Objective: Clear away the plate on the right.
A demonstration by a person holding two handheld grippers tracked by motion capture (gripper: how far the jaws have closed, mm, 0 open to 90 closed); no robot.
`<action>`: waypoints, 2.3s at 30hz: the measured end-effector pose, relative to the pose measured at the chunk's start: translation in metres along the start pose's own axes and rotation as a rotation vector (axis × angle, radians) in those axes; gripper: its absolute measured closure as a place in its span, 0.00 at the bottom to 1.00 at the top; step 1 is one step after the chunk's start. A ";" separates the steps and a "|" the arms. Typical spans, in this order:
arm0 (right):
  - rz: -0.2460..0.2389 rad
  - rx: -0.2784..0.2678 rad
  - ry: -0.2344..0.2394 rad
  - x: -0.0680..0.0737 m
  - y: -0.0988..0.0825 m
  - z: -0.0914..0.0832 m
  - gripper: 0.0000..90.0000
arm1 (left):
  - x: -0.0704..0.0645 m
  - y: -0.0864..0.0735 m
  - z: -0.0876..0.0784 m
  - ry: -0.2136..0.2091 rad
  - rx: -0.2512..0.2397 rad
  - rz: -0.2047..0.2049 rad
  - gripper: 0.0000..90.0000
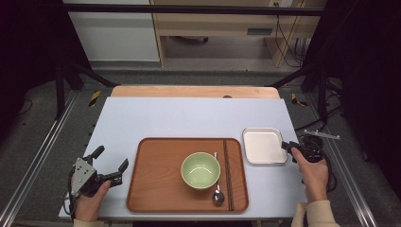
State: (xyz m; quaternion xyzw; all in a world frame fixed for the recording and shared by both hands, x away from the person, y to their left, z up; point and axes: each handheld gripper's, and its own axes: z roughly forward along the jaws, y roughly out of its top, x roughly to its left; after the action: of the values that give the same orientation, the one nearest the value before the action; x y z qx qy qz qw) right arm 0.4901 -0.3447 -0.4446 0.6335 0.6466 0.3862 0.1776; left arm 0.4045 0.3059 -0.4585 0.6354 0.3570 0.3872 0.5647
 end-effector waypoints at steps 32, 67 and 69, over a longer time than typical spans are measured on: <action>0.095 0.094 -0.016 -0.014 -0.008 0.033 0.96 | -0.004 -0.001 0.003 -0.006 0.019 0.018 0.04; -0.010 -0.256 0.178 0.118 0.076 0.009 0.99 | -0.015 0.088 0.083 -0.012 -0.020 -0.041 0.08; -0.020 -0.256 0.205 0.132 0.078 0.015 0.99 | -0.019 0.089 0.088 -0.003 -0.026 -0.063 0.08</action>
State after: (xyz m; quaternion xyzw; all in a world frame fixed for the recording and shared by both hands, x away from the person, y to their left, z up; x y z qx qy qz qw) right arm 0.5357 -0.2219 -0.3635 0.5565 0.6129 0.5264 0.1939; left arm 0.4766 0.2405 -0.3770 0.6171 0.3710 0.3729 0.5852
